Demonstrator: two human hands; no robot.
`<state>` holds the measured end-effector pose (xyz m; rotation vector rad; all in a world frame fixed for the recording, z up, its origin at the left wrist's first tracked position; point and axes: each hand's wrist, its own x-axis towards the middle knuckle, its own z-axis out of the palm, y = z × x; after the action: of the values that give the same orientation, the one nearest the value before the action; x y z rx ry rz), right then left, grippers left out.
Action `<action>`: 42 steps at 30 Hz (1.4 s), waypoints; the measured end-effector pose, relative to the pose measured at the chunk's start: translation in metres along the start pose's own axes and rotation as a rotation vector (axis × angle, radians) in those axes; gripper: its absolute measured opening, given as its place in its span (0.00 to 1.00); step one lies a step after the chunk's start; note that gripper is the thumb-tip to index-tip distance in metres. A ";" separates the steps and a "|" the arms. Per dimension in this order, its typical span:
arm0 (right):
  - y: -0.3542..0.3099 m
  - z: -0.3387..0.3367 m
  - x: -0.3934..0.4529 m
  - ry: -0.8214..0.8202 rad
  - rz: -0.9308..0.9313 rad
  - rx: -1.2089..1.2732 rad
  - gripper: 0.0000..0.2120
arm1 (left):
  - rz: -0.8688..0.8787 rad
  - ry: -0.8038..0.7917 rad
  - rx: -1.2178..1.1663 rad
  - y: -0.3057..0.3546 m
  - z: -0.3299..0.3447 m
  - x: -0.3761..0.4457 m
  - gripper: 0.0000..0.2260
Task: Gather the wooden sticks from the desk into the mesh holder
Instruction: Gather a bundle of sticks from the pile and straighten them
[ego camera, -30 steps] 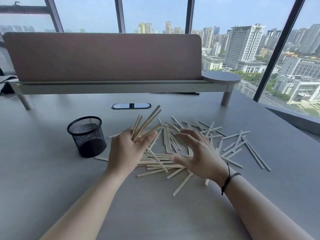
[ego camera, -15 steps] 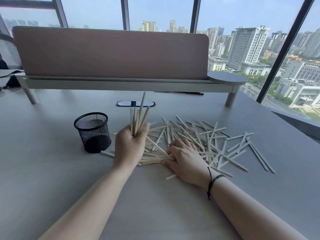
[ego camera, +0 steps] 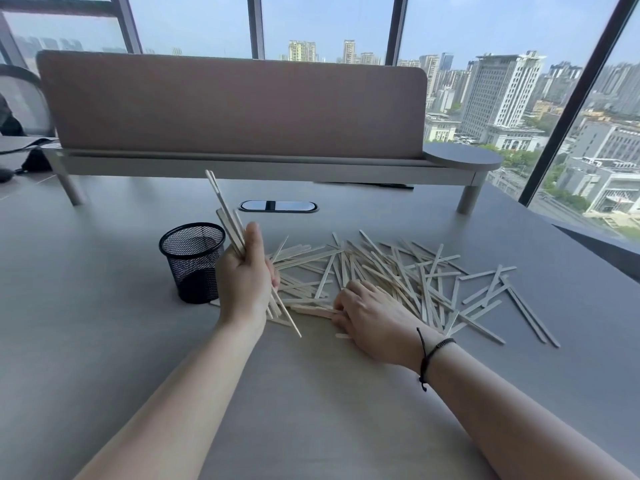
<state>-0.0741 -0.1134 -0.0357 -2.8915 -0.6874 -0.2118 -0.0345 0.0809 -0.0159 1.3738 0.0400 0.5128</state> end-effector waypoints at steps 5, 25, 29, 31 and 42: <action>-0.003 0.003 0.004 0.001 -0.029 -0.150 0.09 | -0.009 -0.054 -0.054 0.003 0.004 -0.003 0.25; -0.008 -0.005 -0.002 0.403 0.028 0.046 0.08 | 0.035 -0.305 0.125 -0.011 0.007 -0.020 0.27; -0.009 -0.013 -0.003 0.462 0.112 0.177 0.13 | 0.095 -0.252 0.168 -0.005 0.007 -0.023 0.28; -0.015 -0.022 0.001 0.464 0.169 0.324 0.19 | 0.111 -0.214 0.159 -0.002 0.007 -0.024 0.29; -0.057 -0.024 0.030 0.494 0.325 1.548 0.24 | 0.105 -0.194 0.174 0.005 0.010 -0.032 0.24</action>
<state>-0.0761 -0.0550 0.0001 -1.3297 -0.1006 -0.1947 -0.0615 0.0597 -0.0180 1.5973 -0.1486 0.4694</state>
